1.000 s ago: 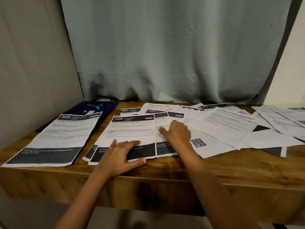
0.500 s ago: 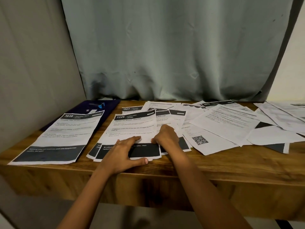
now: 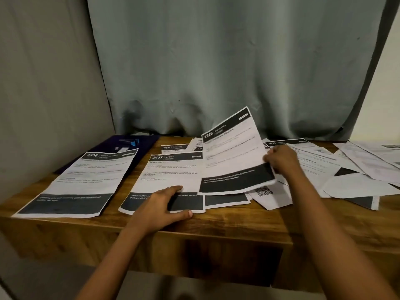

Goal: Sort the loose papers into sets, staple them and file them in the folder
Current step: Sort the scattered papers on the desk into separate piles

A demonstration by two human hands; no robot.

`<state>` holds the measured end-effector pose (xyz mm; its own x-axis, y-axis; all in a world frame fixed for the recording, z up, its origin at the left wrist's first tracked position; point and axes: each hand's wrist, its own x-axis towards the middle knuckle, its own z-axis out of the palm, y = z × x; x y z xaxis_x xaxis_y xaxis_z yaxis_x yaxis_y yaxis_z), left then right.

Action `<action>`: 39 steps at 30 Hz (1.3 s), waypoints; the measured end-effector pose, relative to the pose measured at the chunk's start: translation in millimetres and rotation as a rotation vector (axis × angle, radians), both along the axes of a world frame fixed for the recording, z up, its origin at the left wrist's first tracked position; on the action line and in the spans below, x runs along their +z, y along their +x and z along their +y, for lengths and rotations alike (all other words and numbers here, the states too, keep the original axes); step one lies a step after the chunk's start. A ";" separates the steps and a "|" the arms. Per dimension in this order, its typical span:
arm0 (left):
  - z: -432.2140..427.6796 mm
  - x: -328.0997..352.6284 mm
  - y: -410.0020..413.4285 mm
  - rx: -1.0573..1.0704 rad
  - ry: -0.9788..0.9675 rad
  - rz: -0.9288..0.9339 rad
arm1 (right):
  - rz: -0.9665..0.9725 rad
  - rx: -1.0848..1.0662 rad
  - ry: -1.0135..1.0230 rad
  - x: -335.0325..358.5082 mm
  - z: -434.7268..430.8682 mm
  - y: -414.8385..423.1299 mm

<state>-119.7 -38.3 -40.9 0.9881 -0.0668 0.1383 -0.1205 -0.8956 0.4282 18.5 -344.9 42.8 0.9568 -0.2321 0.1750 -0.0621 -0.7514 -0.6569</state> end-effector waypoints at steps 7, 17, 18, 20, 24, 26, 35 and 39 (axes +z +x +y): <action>-0.3 -2.6 0.5 0.025 0.068 -0.164 | 0.105 -0.029 -0.043 4.3 -36.1 -2.7; -4.3 -7.7 0.7 0.113 -0.131 -0.630 | 0.091 0.164 0.158 -22.2 18.4 -15.7; -7.1 -6.5 2.0 0.108 -0.143 -0.652 | 0.083 0.174 0.182 -25.9 26.9 -15.7; -12.7 -4.2 6.5 0.089 -0.144 -0.658 | 0.081 0.196 0.216 -33.4 44.0 -15.5; -27.0 1.2 14.3 -0.030 -0.130 -0.499 | 0.083 0.205 0.183 -46.2 69.2 -11.6; -33.0 3.5 15.3 -0.103 -0.184 -0.356 | 0.073 0.182 0.144 -48.4 73.8 -8.4; 5.4 12.8 44.2 0.610 -0.202 0.086 | 0.143 0.091 0.073 -43.4 82.9 -4.4; -9.0 10.1 56.4 0.571 -0.247 0.089 | 0.192 0.112 0.049 -40.2 95.2 -5.8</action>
<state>-63.4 -47.4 -30.8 0.8672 0.4980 -0.0021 0.3931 -0.6818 0.6169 12.6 -249.7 2.6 0.9918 -0.1263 -0.0218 -0.1075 -0.7279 -0.6772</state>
